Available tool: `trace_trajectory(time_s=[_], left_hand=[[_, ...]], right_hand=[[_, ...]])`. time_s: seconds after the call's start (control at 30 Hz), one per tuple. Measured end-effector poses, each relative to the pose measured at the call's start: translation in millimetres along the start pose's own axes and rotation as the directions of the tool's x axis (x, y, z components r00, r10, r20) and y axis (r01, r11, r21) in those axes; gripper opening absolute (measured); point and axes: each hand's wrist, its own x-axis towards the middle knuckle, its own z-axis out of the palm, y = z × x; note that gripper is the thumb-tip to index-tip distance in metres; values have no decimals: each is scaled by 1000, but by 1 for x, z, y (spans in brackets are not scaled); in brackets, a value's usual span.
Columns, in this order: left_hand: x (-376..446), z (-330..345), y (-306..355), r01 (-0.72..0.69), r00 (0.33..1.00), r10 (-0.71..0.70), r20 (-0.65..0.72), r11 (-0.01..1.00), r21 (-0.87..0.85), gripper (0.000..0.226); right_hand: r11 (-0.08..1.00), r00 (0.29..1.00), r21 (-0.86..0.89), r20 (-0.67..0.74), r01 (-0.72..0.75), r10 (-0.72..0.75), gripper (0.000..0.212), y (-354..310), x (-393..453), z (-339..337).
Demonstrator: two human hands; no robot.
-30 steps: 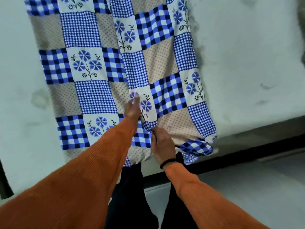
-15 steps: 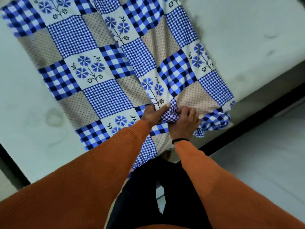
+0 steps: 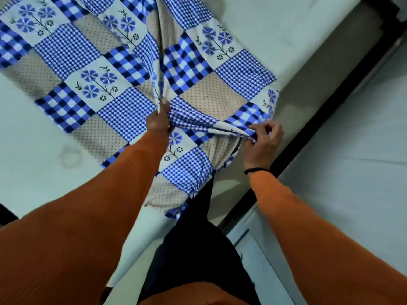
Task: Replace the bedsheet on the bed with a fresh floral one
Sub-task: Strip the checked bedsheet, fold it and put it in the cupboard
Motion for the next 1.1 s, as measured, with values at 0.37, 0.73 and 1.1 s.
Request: trace_trajectory(time_s=[0.37, 0.73, 1.1], left_hand=[[-5, -84, -31, -115, 925, 267, -268, 873, 474, 63], [-17, -198, -76, -89, 936, 293, -192, 729, 678, 45], [-6, -246, -86, -141, 983, 185, -1, 753, 643, 56]], right_hand=[[1000, 865, 12, 501, -29, 19, 38, -51, -179, -3], [963, 576, -106, 816, 247, -58, 34, -55, -242, 20], [981, 652, -18, 750, 191, -113, 35, -119, -239, 57]])
